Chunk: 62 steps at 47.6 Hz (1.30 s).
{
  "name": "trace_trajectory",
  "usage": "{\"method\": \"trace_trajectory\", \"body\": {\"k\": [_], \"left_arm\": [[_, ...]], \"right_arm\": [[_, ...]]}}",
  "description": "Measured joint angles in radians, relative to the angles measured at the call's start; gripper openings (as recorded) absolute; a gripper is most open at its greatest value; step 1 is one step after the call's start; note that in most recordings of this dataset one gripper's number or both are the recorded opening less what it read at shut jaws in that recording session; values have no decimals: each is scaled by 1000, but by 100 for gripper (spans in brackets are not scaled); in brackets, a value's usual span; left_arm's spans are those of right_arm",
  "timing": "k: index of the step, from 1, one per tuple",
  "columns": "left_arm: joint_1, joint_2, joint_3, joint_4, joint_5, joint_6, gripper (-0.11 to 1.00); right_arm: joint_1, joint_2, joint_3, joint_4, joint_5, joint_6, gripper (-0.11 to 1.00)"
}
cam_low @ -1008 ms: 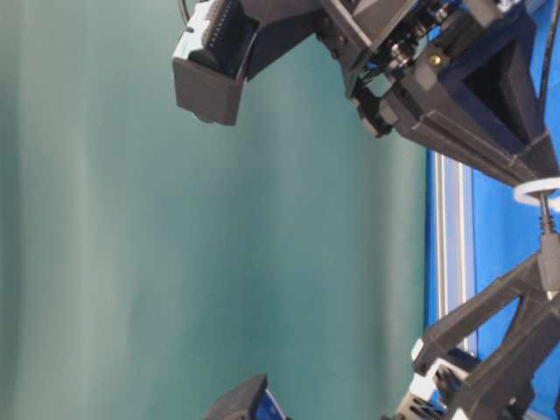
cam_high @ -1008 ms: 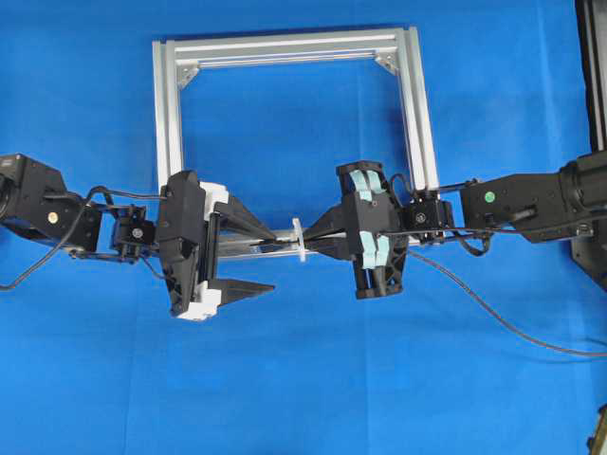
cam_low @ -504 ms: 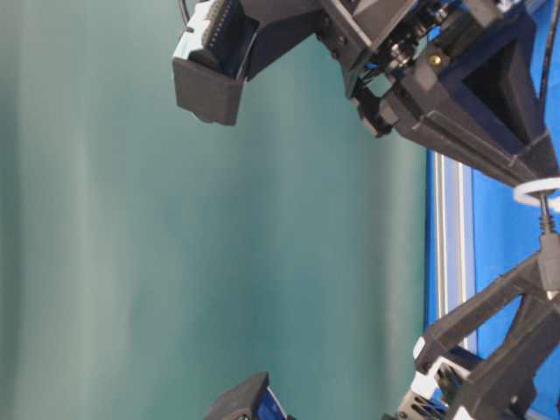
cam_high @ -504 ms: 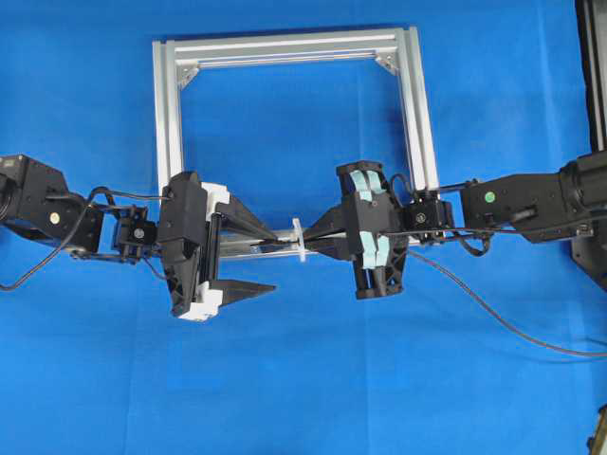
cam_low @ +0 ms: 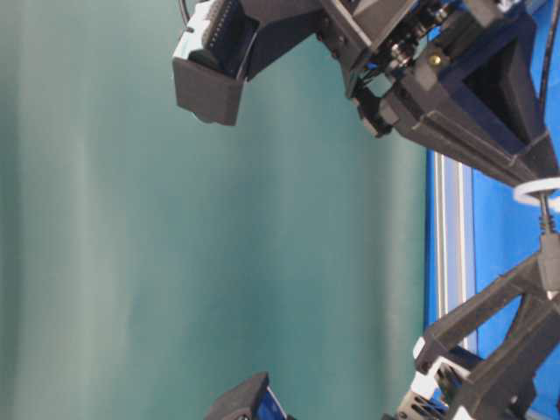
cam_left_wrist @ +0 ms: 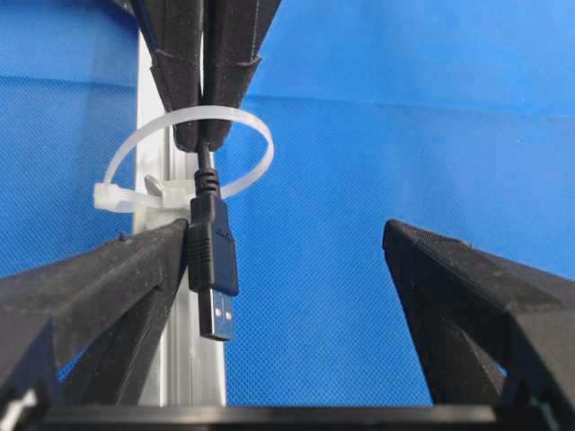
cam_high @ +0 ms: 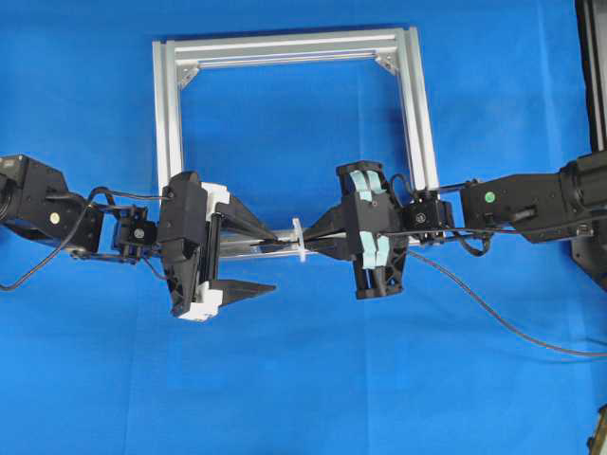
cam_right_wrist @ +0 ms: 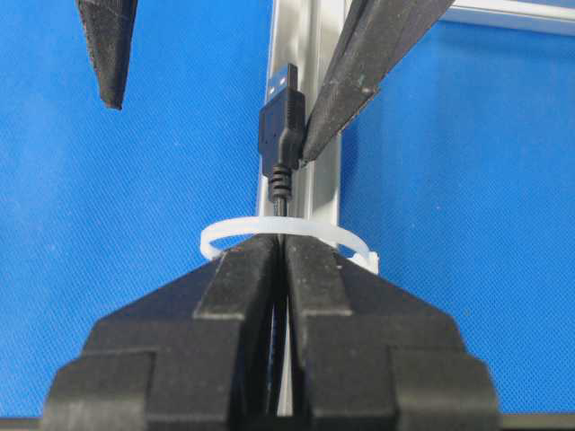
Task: Insert the wire through the string loop located in the center.
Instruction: 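Close the left gripper on the USB plug beyond the loop, then open the right gripper and pull the cable leftward with the left gripper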
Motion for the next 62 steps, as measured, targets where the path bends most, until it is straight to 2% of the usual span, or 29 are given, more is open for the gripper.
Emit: {"method": "trace_trajectory", "body": {"k": [7, 10, 14, 21, 24, 50, 53, 56, 62], "left_arm": [[0, 0, -2, -2, 0, 0, 90], [0, 0, -2, -2, -3, 0, 84], [2, 0, -8, -2, -6, 0, 65], [18, 0, -8, -3, -6, -3, 22], [25, 0, -8, -3, -5, -5, 8], [28, 0, -8, -2, 8, -6, 8], [28, 0, -8, -3, 8, -6, 8], [26, 0, -8, -2, 8, -6, 8], [26, 0, -8, -3, 9, -6, 8]], "right_arm": [[2, 0, 0, 0, 0, 0, -2], [2, 0, 0, 0, 0, 0, -2], [2, 0, 0, 0, 0, -2, -2], [8, 0, 0, 0, 0, -2, -2], [9, 0, 0, -2, 2, -2, -2], [8, 0, 0, -3, 2, -3, 0], [8, 0, 0, -3, 2, -2, 8], [3, 0, 0, -2, 2, 0, 20], [-2, 0, 0, -2, 3, 0, 57]]}}
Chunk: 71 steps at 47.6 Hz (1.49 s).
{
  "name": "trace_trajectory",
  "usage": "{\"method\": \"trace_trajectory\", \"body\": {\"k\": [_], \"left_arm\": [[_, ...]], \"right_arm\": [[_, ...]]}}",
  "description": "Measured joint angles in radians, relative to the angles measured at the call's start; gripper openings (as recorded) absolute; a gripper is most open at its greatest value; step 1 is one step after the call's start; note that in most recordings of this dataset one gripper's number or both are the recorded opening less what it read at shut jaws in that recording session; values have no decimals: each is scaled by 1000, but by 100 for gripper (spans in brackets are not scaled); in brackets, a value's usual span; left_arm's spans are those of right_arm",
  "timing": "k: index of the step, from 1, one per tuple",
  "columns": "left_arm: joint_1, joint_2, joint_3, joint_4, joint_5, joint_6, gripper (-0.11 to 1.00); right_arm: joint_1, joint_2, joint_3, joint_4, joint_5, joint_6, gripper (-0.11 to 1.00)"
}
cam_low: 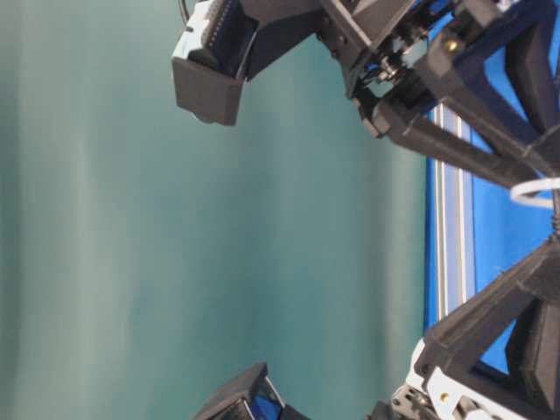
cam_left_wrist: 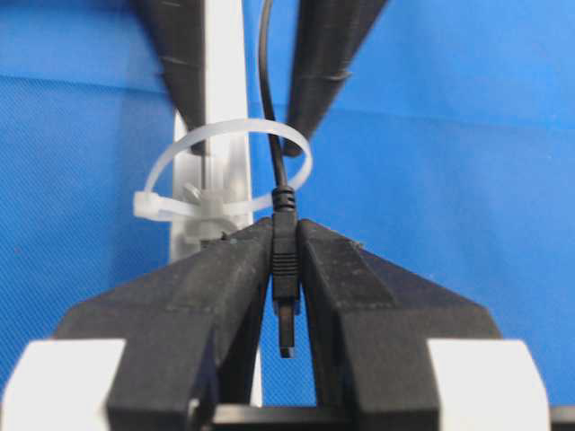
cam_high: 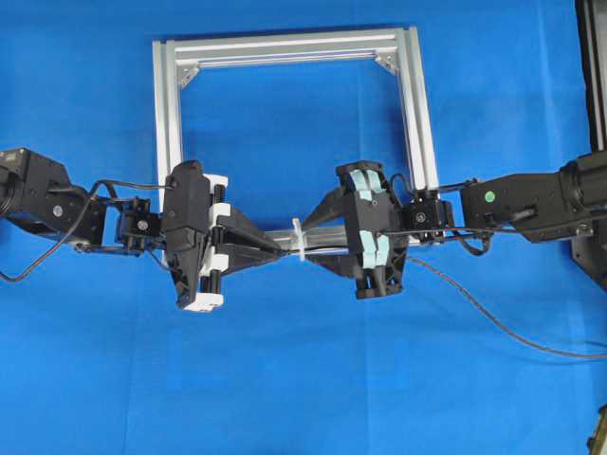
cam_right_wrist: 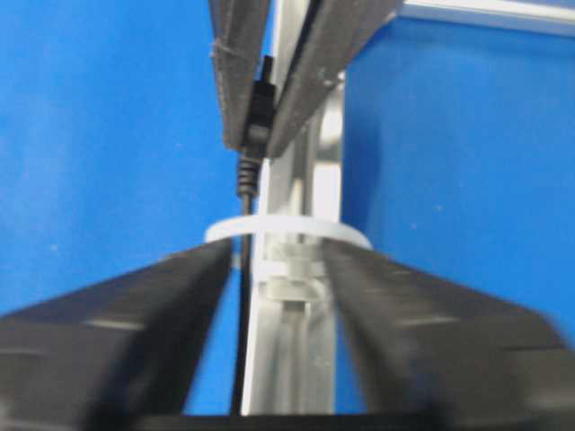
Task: Insert the wire through the string loop located in the center.
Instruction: 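Open the right gripper and pull the cable leftward with the left gripper, then release the plug with the left gripper and withdraw both grippers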
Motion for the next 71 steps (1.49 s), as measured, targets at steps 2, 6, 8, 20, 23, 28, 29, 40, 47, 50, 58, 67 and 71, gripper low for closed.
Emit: {"method": "trace_trajectory", "body": {"k": [2, 6, 8, 20, 23, 28, 29, 40, 47, 50, 58, 67, 71], "left_arm": [[0, 0, 0, 0, 0, -2, 8], [0, 0, 0, 0, 0, 0, 8], [0, 0, 0, 0, 0, -2, 8], [0, 0, 0, 2, 0, 0, 8], [0, 0, 0, 2, 0, 0, 8], [0, 0, 0, 2, 0, 0, 8], [0, 0, 2, 0, 0, -2, 8], [0, -37, 52, 2, 0, -2, 8], [0, -86, 106, 2, 0, 0, 8], [0, -110, 135, 0, 0, 0, 8], [-3, -183, 225, 2, 0, -2, 8], [-12, -281, 328, 0, -2, -34, 8], [-18, -327, 379, 0, -2, -49, 8]], "right_arm": [[0, 0, 0, 2, 2, 2, 70], [2, 0, 0, 2, 6, 2, 90], [2, 0, 0, 0, 11, 0, 96], [-3, 0, 0, 0, 23, 0, 97], [-3, 0, 0, 0, 23, 0, 97], [-2, 0, -2, 2, 23, 0, 97], [-2, 0, 0, 0, 23, 0, 97], [-3, 0, 0, 0, 25, -2, 97], [-3, 0, 0, 0, 25, -2, 97], [-2, 0, 0, 0, 25, 0, 97], [-2, -2, 0, 2, 41, -2, 97], [-2, -6, 0, 0, 55, -2, 97], [-2, -6, 0, 0, 55, -2, 97]]}}
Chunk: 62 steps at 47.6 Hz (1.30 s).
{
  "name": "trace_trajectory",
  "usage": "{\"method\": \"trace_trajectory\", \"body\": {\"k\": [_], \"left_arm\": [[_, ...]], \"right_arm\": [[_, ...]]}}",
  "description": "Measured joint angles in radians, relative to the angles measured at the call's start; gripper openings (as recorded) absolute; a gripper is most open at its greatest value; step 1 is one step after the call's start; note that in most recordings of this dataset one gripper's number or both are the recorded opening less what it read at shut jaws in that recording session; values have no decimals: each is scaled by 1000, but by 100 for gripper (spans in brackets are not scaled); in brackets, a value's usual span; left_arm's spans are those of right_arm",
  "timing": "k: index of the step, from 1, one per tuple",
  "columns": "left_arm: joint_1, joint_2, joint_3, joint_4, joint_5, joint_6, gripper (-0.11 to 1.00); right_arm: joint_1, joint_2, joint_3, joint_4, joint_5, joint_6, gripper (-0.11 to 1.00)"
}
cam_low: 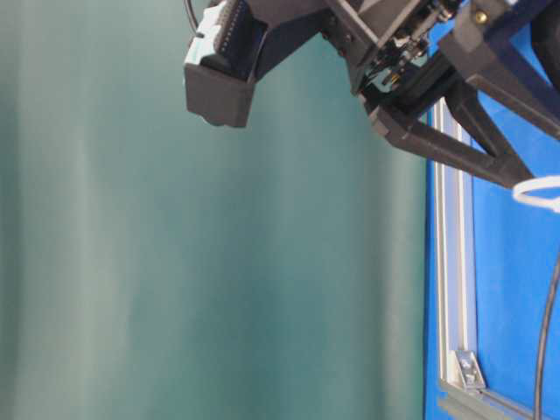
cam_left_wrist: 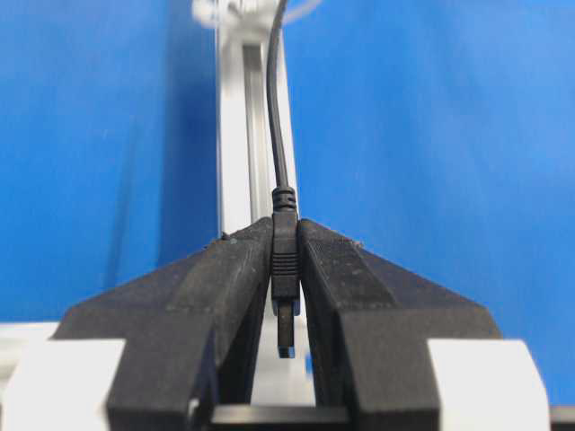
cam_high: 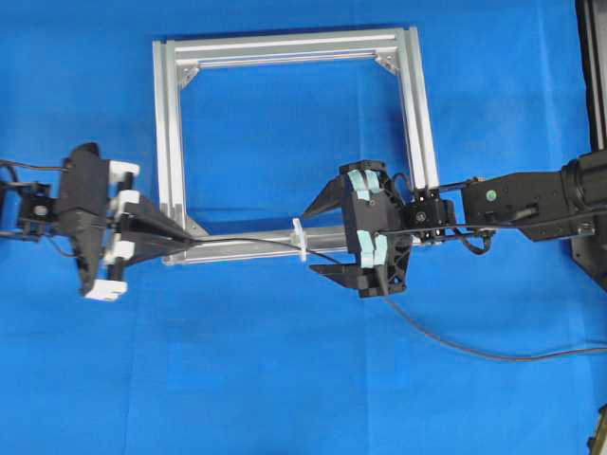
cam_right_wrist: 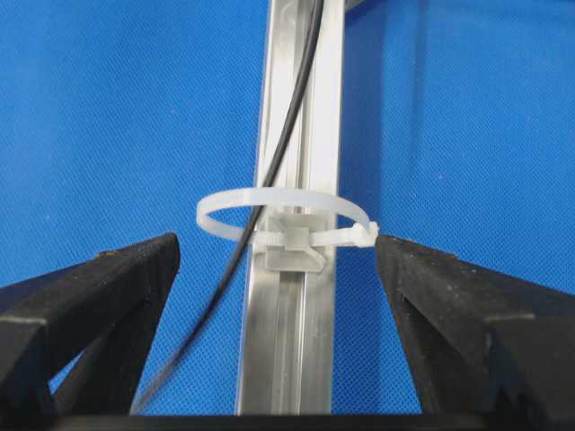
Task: Insert the wire through the string loop located in the center.
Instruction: 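Release the plug with the left gripper and withdraw both grippers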
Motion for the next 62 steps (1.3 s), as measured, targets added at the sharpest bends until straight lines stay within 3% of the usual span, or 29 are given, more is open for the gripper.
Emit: {"method": "trace_trajectory", "body": {"k": [14, 35, 38, 47, 50, 62], "left_arm": [[-21, -156, 130, 2, 35, 0, 8], [-23, -209, 135, 2, 126, 0, 9], [-23, -209, 135, 2, 129, 0, 19], [-23, -209, 133, 2, 150, -11, 78], [-23, -207, 133, 2, 164, -9, 89], [-20, -207, 130, 2, 176, -11, 91]], "right_arm": [[0, -3, 2, -2, 0, 0, 97], [-2, -3, 0, -2, 0, -2, 97], [0, -3, 0, -2, 2, -2, 97], [-2, -3, 0, -2, 0, -2, 97], [0, -3, 2, -2, 0, -2, 97], [0, -20, 0, -2, 3, -2, 97]]}}
